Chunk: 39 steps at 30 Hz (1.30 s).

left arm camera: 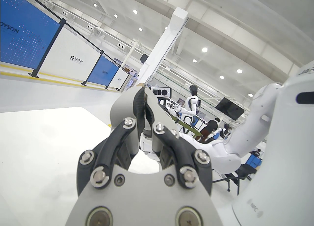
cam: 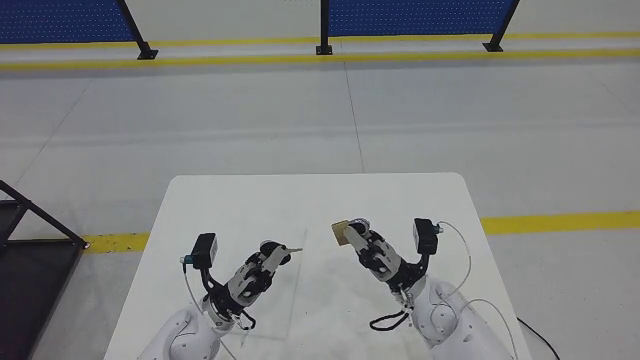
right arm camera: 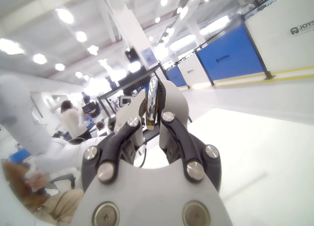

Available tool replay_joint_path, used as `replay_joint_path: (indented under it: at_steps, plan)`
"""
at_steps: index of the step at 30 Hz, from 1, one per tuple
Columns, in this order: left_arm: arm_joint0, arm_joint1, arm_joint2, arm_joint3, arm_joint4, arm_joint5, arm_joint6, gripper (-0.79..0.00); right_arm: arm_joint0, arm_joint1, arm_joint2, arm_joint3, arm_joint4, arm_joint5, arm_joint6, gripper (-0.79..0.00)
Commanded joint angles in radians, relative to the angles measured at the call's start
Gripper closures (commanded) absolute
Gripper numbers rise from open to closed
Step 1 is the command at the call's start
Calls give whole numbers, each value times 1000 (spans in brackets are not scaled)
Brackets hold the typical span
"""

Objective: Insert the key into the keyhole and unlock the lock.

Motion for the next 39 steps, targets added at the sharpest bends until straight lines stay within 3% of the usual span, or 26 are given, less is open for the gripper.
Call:
replay_joint_path:
  at_steps: [1, 9, 16, 27, 39]
  plan:
    - [0, 0, 0, 0, 0, 0, 0, 0, 0, 0, 0, 0, 1, 0, 0, 0]
    - [0, 0, 0, 0, 0, 0, 0, 0, -1, -2, -3, -2, 16, 18, -5, 0]
    - [-25, -15, 54, 19, -88, 0, 53, 0, 3, -17, -45, 9, 56, 18, -69, 0]
    - [-82, -61, 177, 73, 18, 0, 193, 0, -18, -49, -113, 25, 85, -21, -228, 0]
    - [-110, -87, 206, 104, 89, 20, 267, 0, -24, -55, -117, 26, 50, 0, -251, 0]
